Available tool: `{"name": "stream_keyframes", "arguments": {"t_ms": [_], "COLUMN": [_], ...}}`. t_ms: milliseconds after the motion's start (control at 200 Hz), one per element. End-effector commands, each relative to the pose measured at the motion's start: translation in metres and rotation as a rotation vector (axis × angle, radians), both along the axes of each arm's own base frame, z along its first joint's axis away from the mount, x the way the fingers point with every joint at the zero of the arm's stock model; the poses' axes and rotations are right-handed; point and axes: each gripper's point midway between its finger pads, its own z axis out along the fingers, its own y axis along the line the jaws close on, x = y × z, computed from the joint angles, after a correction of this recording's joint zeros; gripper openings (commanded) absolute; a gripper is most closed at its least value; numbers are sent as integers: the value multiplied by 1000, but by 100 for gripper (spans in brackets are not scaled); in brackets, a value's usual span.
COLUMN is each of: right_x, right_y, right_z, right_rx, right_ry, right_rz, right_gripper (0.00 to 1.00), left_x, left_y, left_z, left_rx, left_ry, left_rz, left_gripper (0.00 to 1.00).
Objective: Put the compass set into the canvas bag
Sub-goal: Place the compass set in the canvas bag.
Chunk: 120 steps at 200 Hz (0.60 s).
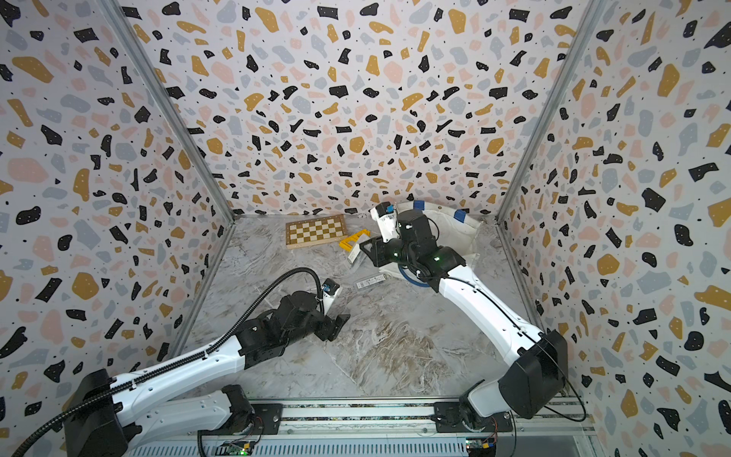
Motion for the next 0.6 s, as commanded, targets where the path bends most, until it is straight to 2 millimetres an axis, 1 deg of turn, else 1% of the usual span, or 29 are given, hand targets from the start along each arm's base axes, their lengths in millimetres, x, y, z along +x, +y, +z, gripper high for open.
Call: {"name": "stream_keyframes", "arguments": {"t_ms": [0,120,190,265,365,456,516,596], "right_x": [16,41,55,73,93,106,114,123], "right_y": [-27,-53,-69,-92,-124,-147,-159,-169], "right_z": [41,57,62,65,58,48,37,23], "right_rx": [7,4,-14,-50,-100,-129,-157,-177], "right_ry": [-95,-125,-135,-143,-129,-101,-84,-56], "right_rz": [-94,-181,-236,-321,-428,-489,-524,-549], "right_gripper": [0,0,0,0,0,0,0,0], "left_x": [5,8,12,15,17,19,21,23], "left_y": [-10,-15,-15,-15,-15,-13,-12,-9], "left_z": [5,2,-1,-5,-10,-11,-13,-15], "left_rx": [-54,-59,-55,-49,-49,-54,-51,-43], "left_ry": [-9,3,15,31,45,48,54,58], "left_rz": [-15,-29,-30,-27,-30,-28,-23,-18], "left_gripper": [82,83,84,84,84,84,84,84]}}
